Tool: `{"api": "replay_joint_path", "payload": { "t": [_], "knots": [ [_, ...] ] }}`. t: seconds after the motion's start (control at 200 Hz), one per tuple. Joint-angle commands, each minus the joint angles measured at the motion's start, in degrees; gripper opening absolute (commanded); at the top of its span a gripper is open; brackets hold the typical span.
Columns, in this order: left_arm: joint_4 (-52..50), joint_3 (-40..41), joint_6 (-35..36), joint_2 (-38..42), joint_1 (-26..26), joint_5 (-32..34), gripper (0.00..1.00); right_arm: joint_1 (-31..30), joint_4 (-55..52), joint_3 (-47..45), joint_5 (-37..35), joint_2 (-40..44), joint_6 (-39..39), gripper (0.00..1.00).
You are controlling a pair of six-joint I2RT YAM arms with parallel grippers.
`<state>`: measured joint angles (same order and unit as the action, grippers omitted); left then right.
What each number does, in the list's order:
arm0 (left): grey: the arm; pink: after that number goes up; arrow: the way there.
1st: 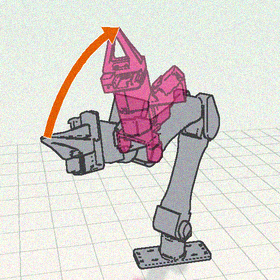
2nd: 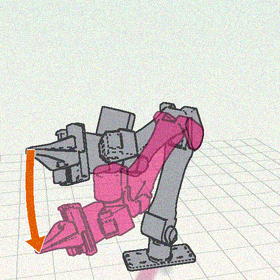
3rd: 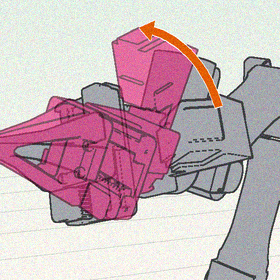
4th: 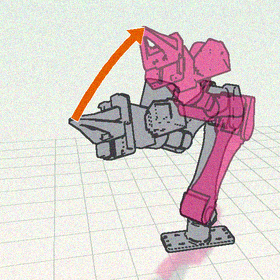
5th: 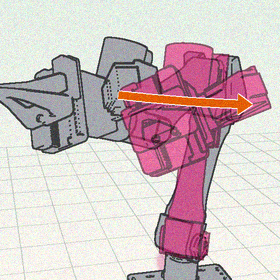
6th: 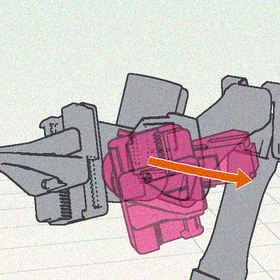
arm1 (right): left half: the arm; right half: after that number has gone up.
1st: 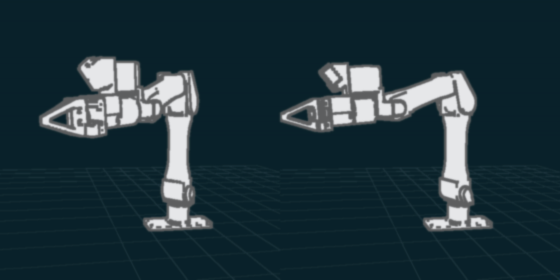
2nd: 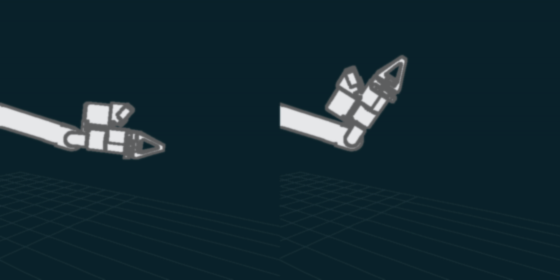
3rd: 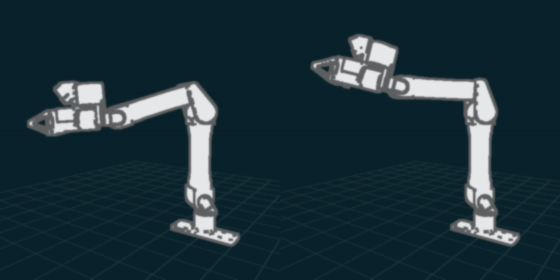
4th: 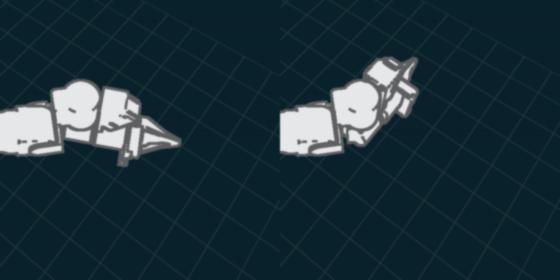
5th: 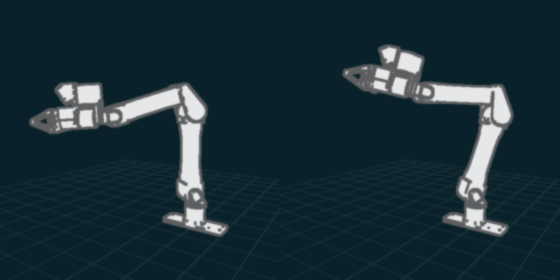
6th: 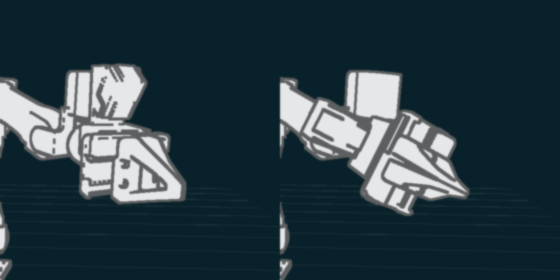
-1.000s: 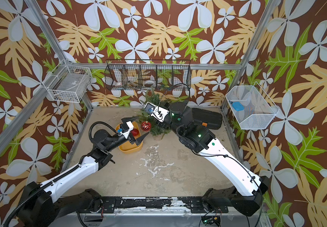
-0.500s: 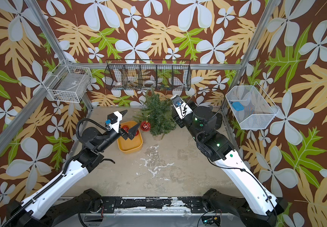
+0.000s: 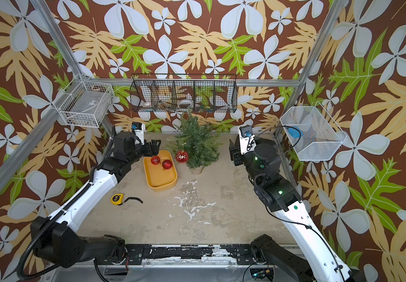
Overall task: Decorate the small christmas tree with ornaments
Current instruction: Pick up an ornament from the container.
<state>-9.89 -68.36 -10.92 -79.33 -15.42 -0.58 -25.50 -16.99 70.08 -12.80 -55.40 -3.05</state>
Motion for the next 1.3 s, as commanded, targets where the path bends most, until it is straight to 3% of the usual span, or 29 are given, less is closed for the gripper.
{"api": "replay_joint_path", "payload": {
  "t": [0.0, 0.2, 0.44, 0.671, 0.866, 1.296],
  "knots": [
    [-7.2, -2.84, -1.66, -5.65, 0.56, 0.67, 0.81, 1.55, -1.41, -0.2, 2.33, -0.27, 5.74, 0.69],
    [-11.92, -6.52, -3.62, -17.65, 0.52, -3.5, 0.73, 1.95, -1.73, -1.29, 3.31, -1.53, 5.41, 0.69],
    [-12.9, -8.33, -3.99, -24.81, 0.23, -7.32, 0.65, 2.04, -1.34, -2.03, 2.96, -2.47, 3.67, 0.69],
    [-20.5, -15.25, 2.25, -31.64, -0.89, -6.34, 0.68, 2.32, -0.67, -2.77, 3.13, -2.79, 3.05, 0.69],
    [-27.06, -21.69, 6.51, -37.57, -2.69, 1.76, 0.75, 2.4, -0.65, -2.54, 3.16, -3.23, 2.0, 0.69],
    [-28.66, -27.96, 6.71, -43.15, -2.77, 3.32, 0.67, 2.44, -0.06, -2.26, 3.67, -4.18, 0.95, 0.69]
  ]
}}
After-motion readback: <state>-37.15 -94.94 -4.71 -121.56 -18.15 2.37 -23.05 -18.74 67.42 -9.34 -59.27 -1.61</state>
